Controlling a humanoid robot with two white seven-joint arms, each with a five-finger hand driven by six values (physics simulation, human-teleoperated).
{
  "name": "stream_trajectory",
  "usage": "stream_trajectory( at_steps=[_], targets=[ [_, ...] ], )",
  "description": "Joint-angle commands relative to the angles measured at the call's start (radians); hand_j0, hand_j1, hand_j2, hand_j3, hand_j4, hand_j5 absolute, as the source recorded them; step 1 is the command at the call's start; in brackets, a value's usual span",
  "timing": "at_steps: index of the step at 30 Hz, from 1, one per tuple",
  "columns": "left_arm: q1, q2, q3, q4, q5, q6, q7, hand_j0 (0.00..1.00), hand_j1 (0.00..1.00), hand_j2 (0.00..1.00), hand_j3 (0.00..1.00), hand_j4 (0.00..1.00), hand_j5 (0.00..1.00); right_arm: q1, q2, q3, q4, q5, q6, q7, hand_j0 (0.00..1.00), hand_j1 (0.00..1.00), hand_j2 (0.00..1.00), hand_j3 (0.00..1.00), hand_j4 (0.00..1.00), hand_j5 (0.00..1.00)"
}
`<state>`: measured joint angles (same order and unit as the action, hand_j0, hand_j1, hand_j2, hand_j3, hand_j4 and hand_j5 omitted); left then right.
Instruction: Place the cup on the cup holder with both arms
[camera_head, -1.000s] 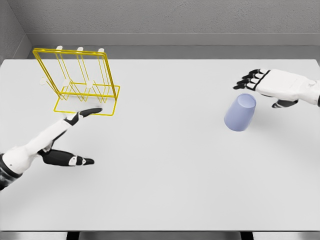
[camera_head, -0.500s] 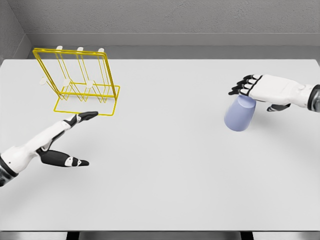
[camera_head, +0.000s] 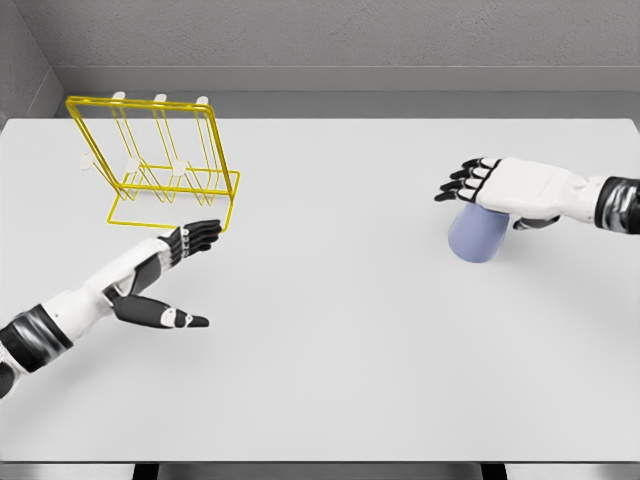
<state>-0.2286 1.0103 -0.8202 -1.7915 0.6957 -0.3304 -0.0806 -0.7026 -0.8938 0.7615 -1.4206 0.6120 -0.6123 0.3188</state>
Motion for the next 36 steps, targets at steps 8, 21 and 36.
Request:
stream_trajectory(
  at_steps=[8, 21, 36],
  targets=[
    [-0.081, -0.095, -0.039, 0.024, 0.084, 0.166, -0.022, 1.00, 1.00, 1.00, 1.00, 1.00, 1.00, -0.002, -0.004, 0.025, -0.004, -0.001, 0.001, 0.002, 0.87, 0.87, 0.87, 0.87, 0.87, 0.87],
    [-0.138, -0.095, -0.091, 0.057, 0.080, 0.192, -0.024, 1.00, 1.00, 1.00, 1.00, 1.00, 1.00, -0.003, -0.004, 0.025, -0.006, 0.028, 0.001, 0.002, 0.72, 0.72, 0.72, 0.72, 0.72, 0.72],
    [-0.141, -0.111, -0.093, 0.064, 0.077, 0.192, -0.022, 1.00, 1.00, 1.00, 1.00, 1.00, 1.00, -0.028, -0.011, 0.010, -0.027, 0.023, 0.001, 0.003, 0.52, 0.52, 0.52, 0.52, 0.52, 0.52]
  ],
)
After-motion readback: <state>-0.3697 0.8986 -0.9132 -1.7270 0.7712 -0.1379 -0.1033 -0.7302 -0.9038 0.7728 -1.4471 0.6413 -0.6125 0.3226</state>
